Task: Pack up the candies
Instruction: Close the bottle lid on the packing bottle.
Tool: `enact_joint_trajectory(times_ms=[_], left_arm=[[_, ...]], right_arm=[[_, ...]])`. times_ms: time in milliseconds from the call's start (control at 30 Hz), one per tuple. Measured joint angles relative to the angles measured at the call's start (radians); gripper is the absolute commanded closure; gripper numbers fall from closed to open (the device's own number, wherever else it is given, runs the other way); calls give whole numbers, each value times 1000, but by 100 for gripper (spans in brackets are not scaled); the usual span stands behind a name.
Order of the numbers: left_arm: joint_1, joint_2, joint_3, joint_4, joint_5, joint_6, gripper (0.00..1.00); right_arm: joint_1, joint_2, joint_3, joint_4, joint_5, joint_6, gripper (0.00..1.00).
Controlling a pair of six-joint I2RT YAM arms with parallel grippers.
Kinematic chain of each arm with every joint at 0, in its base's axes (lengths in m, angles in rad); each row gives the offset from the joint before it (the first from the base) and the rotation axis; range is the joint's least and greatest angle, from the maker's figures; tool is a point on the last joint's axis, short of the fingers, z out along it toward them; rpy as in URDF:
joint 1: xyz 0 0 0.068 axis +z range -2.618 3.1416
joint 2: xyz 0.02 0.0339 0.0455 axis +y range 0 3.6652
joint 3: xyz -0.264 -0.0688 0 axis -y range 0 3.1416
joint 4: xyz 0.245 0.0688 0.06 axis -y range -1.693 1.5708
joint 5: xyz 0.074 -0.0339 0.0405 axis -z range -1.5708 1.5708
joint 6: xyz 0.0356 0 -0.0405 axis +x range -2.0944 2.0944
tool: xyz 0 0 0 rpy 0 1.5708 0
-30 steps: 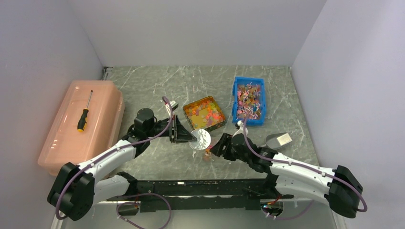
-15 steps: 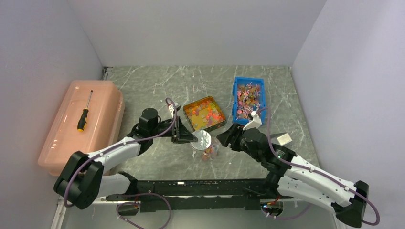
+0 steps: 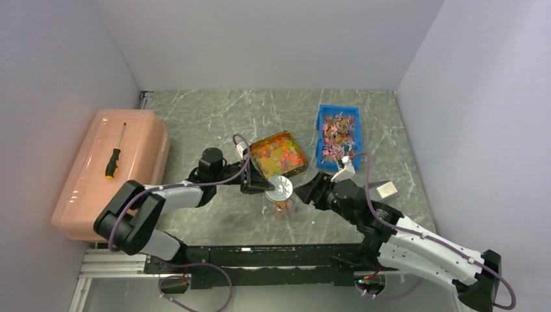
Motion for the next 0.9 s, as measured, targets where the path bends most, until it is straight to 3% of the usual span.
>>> enact_joint_trajectory(times_ms=[433, 733, 900], left_arm=[[-29, 106, 0, 116, -1, -55, 80], [-49, 125, 0, 137, -2, -69, 74], [-50, 129, 0, 148, -2, -67, 64]], right_arm=[[0, 71, -43, 114, -39, 35, 42], [0, 111, -63, 179, -57, 68, 64], [0, 106, -71, 186, -56, 81, 74]])
